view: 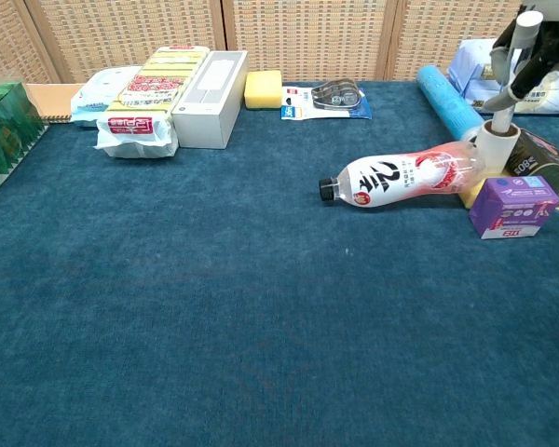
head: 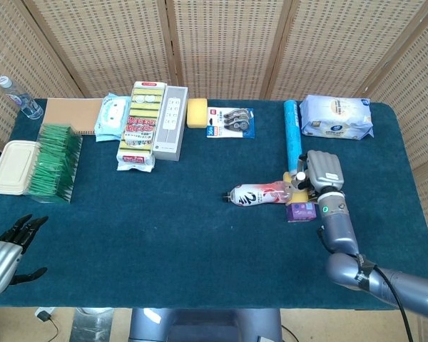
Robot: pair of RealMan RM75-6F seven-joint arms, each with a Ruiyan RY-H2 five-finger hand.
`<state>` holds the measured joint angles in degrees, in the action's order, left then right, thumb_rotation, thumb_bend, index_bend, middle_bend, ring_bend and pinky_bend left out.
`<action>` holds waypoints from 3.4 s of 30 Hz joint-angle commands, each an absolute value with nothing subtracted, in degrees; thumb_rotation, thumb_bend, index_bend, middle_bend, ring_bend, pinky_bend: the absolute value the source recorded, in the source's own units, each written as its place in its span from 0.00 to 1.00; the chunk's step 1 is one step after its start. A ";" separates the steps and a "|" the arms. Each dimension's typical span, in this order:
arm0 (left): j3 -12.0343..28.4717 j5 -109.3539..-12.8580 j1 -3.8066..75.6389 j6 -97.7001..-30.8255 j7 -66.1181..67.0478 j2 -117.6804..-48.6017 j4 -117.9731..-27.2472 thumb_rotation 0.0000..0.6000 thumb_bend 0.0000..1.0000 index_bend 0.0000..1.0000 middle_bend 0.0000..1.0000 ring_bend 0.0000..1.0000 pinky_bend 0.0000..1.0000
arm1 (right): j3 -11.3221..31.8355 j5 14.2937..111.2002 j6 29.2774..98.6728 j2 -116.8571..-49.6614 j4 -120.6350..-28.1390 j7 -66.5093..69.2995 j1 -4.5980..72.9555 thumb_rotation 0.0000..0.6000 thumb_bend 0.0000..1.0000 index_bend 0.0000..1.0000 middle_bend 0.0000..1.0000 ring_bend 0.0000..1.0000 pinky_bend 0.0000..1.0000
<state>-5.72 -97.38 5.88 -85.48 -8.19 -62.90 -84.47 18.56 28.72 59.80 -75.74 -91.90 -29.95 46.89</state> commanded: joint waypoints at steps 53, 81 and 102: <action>-5.75 -97.10 6.27 -84.63 -8.26 -62.70 -84.67 1.00 0.11 0.00 0.16 0.08 0.30 | 18.92 34.22 60.41 -78.64 -84.67 -23.97 45.66 1.00 0.31 0.43 0.48 0.50 0.48; -5.84 -97.35 6.10 -85.04 -8.53 -62.61 -84.51 1.00 0.11 0.00 0.16 0.08 0.30 | 18.88 36.26 59.30 -79.02 -84.54 -21.19 44.18 1.00 0.24 0.33 0.35 0.35 0.38; -6.07 -98.35 5.98 -85.89 -8.80 -62.54 -84.39 1.00 0.11 0.00 0.16 0.08 0.30 | 17.92 42.92 64.74 -73.17 -91.06 -20.34 40.21 1.00 0.23 0.30 0.32 0.30 0.34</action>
